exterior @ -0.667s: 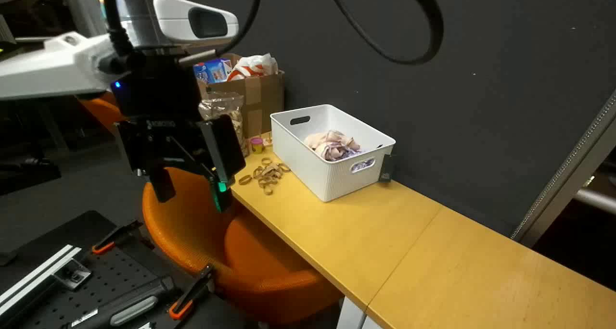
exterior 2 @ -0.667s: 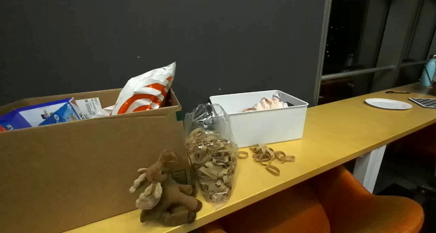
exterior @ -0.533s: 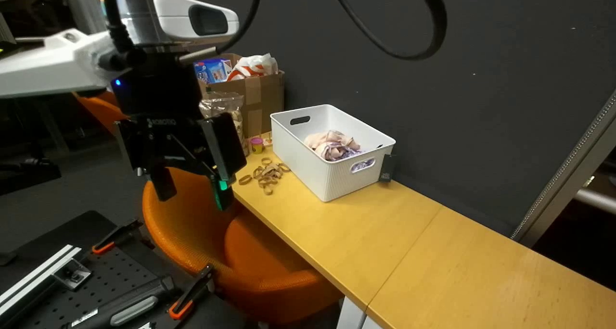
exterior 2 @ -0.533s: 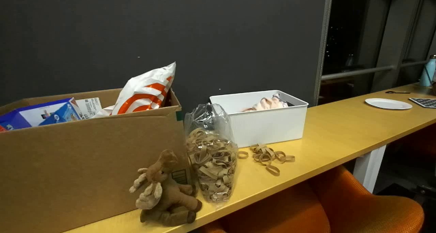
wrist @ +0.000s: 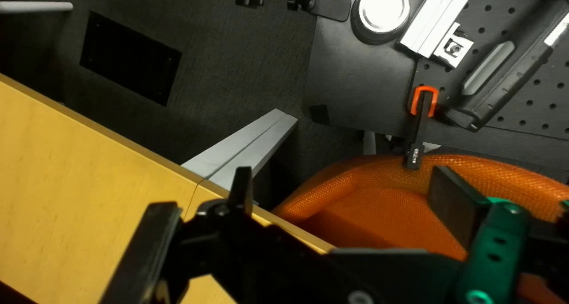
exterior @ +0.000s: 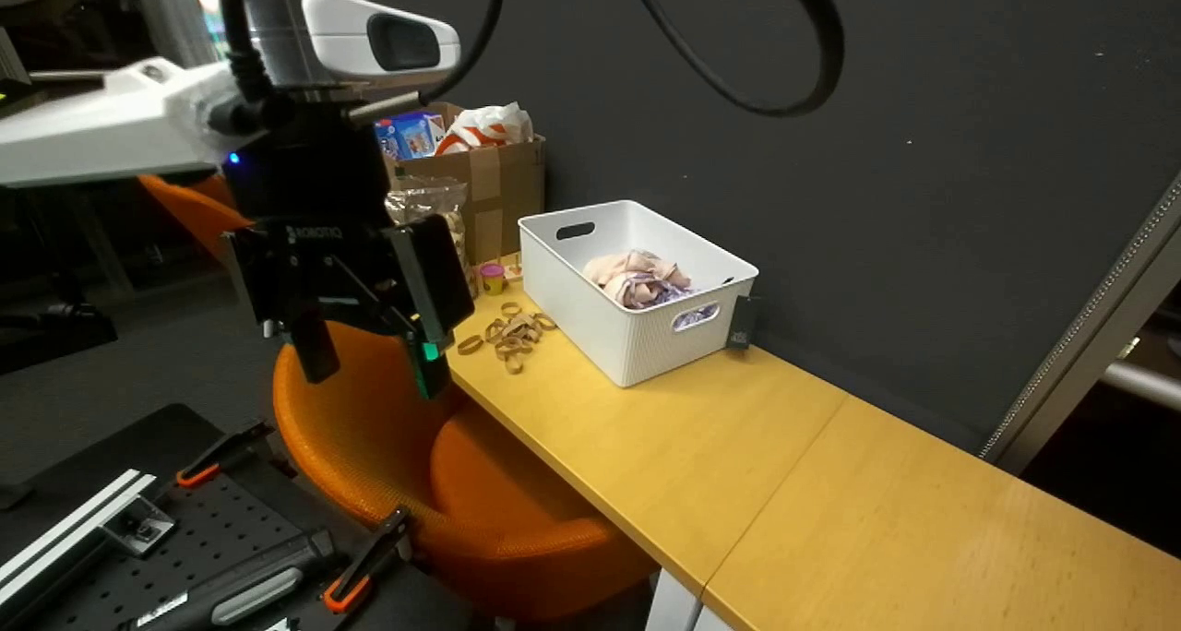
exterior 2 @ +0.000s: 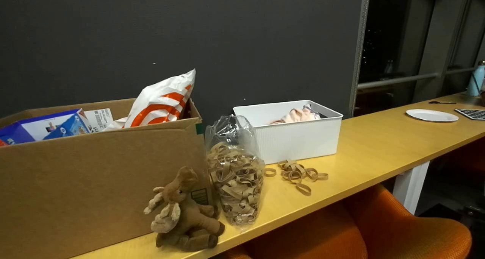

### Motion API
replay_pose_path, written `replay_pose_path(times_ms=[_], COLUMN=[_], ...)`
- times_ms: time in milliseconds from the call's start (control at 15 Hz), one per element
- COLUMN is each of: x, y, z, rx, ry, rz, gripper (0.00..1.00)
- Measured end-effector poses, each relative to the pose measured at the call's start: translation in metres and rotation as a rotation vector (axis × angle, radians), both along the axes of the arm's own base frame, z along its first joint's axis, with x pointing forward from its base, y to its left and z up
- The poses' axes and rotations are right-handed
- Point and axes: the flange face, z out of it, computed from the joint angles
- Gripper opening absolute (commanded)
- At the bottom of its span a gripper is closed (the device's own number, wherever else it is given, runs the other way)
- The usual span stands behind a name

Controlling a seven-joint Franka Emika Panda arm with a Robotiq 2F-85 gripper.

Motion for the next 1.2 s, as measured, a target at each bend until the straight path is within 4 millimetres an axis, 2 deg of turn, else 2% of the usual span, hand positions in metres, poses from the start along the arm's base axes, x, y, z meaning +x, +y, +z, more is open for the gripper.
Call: replay_pose_path(times_ms=[267,667,1000,1200], x=[0.028,0.106,0.180,0.213], y=[0.022,0.059,0.100,0.116], z=[-0.011,-0.038,-0.080,-0.109], rx=[-0.016,-0.031,0.056,0.098], ry=[0.016,-0.091,-0.160,-0.192], rz=[0.059,0.089,-0.047,-0.172], gripper=[1.00,1.00,1.00,1.00])
